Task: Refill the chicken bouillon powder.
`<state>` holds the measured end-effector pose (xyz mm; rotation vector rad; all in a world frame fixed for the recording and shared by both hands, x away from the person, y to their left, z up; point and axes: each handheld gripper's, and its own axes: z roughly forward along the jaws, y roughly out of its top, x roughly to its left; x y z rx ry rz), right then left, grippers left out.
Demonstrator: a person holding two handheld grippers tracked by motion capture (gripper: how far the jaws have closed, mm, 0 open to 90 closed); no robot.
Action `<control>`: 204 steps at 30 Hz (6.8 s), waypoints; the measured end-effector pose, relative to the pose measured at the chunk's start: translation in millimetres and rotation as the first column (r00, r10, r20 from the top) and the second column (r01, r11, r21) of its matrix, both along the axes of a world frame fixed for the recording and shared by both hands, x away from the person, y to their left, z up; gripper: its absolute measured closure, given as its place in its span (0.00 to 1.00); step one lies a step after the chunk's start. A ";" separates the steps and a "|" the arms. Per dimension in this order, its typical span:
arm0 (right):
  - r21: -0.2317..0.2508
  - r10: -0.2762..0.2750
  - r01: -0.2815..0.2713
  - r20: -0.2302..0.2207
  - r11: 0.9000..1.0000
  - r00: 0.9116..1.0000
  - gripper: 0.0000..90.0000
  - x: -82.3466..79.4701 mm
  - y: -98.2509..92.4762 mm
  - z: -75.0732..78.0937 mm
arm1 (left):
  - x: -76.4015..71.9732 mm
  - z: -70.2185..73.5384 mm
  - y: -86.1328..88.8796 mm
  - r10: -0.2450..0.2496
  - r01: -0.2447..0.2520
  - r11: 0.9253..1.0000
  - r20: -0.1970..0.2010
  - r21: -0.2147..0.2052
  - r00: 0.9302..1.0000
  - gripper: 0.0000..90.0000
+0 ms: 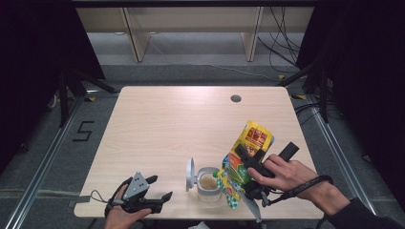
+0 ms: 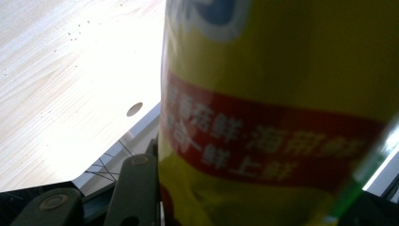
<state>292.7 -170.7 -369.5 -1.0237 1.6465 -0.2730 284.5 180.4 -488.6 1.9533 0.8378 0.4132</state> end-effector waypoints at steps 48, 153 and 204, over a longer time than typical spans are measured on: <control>-0.008 0.009 -0.009 0.011 1.000 1.000 0.65 -1.6 -0.6 4.2 | -0.9 -0.5 -1.1 0.015 -0.015 1.000 -0.017 -0.018 1.000 0.23; -0.009 0.009 -0.009 0.016 1.000 1.000 0.66 -2.3 -0.9 8.1 | -0.7 -0.4 -0.7 0.018 -0.018 1.000 -0.013 -0.017 1.000 0.23; -0.017 0.020 -0.020 0.015 1.000 1.000 0.66 -2.1 -1.4 8.9 | -0.7 -0.1 -0.5 0.020 -0.020 1.000 -0.013 -0.021 1.000 0.23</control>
